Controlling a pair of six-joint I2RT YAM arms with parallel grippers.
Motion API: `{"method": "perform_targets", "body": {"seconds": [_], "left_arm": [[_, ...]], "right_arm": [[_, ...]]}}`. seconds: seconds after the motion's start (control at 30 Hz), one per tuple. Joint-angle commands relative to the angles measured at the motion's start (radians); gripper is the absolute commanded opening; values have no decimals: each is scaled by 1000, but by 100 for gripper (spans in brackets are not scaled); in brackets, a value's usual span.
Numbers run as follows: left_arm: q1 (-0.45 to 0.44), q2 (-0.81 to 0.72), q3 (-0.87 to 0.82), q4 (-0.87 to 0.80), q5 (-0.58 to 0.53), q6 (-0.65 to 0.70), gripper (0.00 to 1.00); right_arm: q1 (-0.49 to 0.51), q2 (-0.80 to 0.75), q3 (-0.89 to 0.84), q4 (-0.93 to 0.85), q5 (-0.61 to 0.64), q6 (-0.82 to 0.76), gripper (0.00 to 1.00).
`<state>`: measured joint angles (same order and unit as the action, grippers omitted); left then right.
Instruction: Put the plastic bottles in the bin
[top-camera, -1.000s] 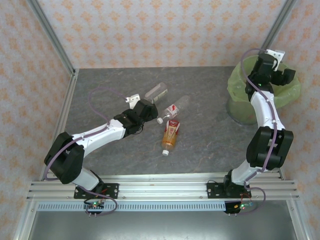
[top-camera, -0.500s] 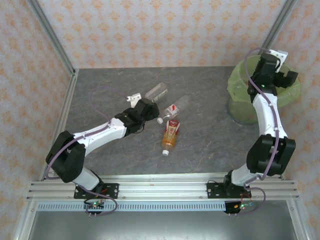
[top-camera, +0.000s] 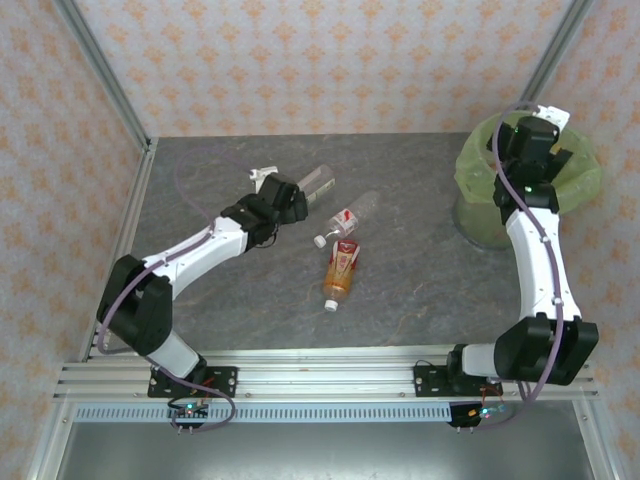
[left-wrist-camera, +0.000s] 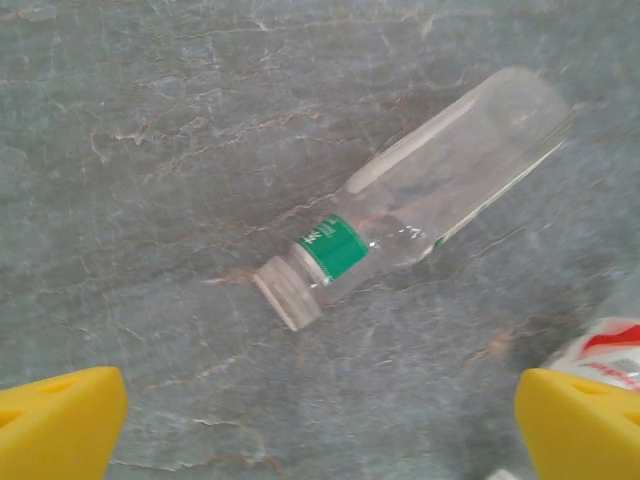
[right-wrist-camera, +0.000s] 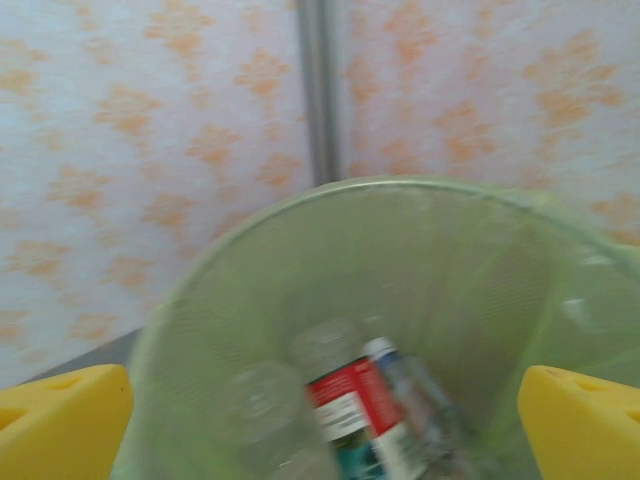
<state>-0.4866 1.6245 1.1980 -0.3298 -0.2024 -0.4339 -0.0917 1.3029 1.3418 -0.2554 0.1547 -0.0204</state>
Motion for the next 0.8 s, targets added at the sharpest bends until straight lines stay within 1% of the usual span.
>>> {"method": "perform_targets", "body": {"seconds": [0.0,0.07,0.1,0.13,0.23,0.3,0.37,0.43,0.5,0.53,0.63,0.77], "left_arm": [[35,25,42,-80,46,146,100],[73,33,37,-67,127,183,100],[90,45,43,-72,169,222,100],[98,60,54,-82,184,266,100],[103,92,61,-68,150,404,100],[113,116,76,-66,166,481,100],[126,156,120,-97,185,539,100],[131,207,171,-121,174,588,100],[134,240,192,-104,166,631,100],[138,255,201,-95,169,649,100],[155,326,260,-120,203,685,100],[180,387,307,-136,243,717,100]], "right_arm": [[21,-50,-22,-28,-142,100,99],[28,-75,-31,-38,-192,121,99],[29,-89,-39,-41,-217,132,99],[31,-104,-49,-42,-247,142,99],[32,-156,-89,-35,-357,165,99],[32,-184,-111,-27,-429,182,99],[33,-210,-134,-14,-499,203,99],[34,-234,-160,7,-580,224,99],[36,-255,-182,12,-651,210,99],[40,-266,-191,8,-672,188,99],[59,-295,-201,-21,-675,146,99],[66,-335,-226,-21,-695,125,99]]}}
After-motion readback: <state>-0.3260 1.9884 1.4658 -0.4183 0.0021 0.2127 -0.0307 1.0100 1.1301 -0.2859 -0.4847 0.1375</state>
